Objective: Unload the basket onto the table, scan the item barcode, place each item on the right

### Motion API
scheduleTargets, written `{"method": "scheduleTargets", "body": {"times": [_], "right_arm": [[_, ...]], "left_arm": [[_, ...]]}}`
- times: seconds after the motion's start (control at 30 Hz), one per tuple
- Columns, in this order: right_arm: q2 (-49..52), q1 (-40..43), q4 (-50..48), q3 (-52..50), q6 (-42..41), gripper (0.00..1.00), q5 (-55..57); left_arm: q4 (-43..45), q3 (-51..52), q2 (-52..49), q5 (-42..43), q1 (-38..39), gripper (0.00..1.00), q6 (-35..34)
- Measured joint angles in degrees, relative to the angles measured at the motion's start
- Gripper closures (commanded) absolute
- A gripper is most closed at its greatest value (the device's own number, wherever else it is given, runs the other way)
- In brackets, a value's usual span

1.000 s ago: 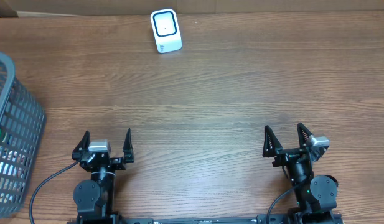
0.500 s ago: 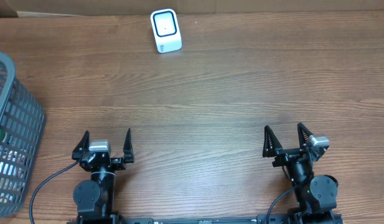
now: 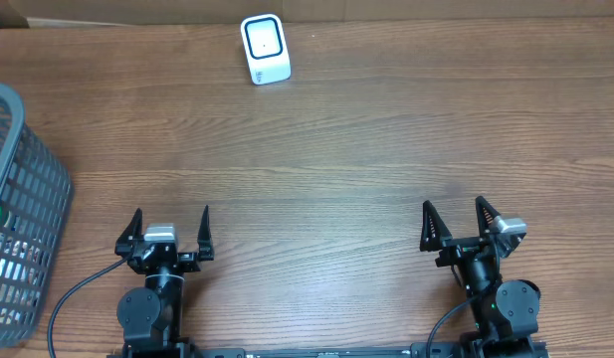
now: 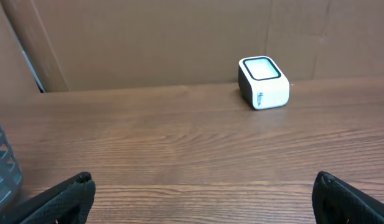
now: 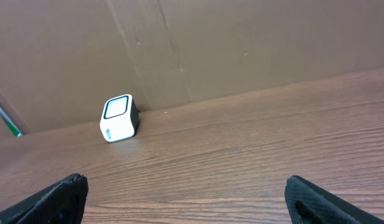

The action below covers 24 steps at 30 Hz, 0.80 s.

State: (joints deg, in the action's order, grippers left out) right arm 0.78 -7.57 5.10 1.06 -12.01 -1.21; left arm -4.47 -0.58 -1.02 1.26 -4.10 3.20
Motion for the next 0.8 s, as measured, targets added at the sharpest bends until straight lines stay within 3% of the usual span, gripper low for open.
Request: {"method": "scheduleTargets", "body": {"times": [0.6, 0.8], "right_arm": [[0.0, 0.0, 0.0, 0.0, 0.0, 0.00, 0.0], [0.0, 0.0, 0.0, 0.0, 0.0, 0.00, 0.0]], "left_arm": [[0.0, -0.1, 0.0, 2.0, 0.0, 0.00, 0.0], [-4.9, -4.4, 0.0, 2.6, 0.0, 0.00, 0.0]]}}
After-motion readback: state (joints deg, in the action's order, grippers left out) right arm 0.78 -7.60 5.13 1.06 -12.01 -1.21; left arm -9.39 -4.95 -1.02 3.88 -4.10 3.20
